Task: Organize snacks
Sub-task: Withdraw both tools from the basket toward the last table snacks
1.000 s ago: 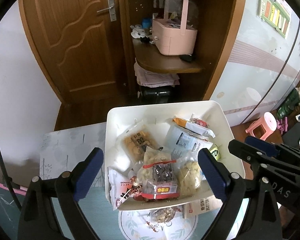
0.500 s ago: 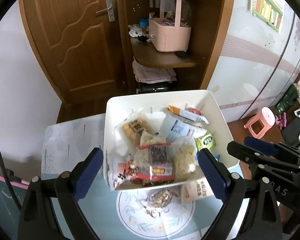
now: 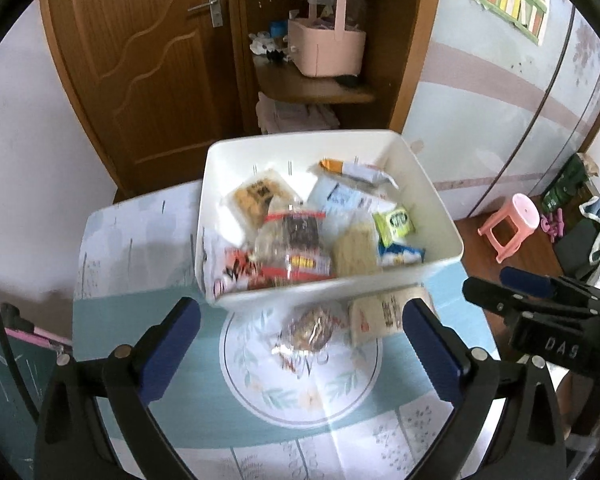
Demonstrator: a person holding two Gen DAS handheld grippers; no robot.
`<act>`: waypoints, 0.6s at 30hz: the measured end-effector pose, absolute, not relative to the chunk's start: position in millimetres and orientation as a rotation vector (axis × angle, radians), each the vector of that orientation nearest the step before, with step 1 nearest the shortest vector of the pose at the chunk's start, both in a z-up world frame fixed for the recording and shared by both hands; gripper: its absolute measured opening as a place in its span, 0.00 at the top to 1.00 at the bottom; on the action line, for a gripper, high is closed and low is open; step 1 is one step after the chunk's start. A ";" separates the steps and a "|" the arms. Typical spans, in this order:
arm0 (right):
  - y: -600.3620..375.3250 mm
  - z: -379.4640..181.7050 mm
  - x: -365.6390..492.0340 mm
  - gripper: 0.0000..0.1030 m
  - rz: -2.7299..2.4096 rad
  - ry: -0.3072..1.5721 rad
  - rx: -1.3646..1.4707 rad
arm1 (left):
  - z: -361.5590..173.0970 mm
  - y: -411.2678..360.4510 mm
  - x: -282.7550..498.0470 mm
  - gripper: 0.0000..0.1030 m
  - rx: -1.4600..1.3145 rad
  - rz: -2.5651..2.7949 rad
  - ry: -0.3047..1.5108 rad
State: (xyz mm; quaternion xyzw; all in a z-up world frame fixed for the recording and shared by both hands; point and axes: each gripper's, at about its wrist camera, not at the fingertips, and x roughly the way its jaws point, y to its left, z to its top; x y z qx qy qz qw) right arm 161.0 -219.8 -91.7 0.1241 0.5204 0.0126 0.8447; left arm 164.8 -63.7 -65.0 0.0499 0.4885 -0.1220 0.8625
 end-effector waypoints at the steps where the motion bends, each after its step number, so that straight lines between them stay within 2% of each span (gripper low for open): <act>1: -222.4 -96.1 156.1 0.33 0.022 1.106 0.267 | -68.6 -62.9 160.9 0.02 0.109 -0.258 1.030; 9: -235.3 -134.8 135.7 0.31 0.011 1.183 0.258 | -114.2 -58.3 141.2 0.01 0.144 -0.263 1.107; 18: -237.8 -171.6 151.4 0.25 0.079 1.175 0.154 | -166.4 -61.6 161.9 0.01 0.151 -0.235 1.149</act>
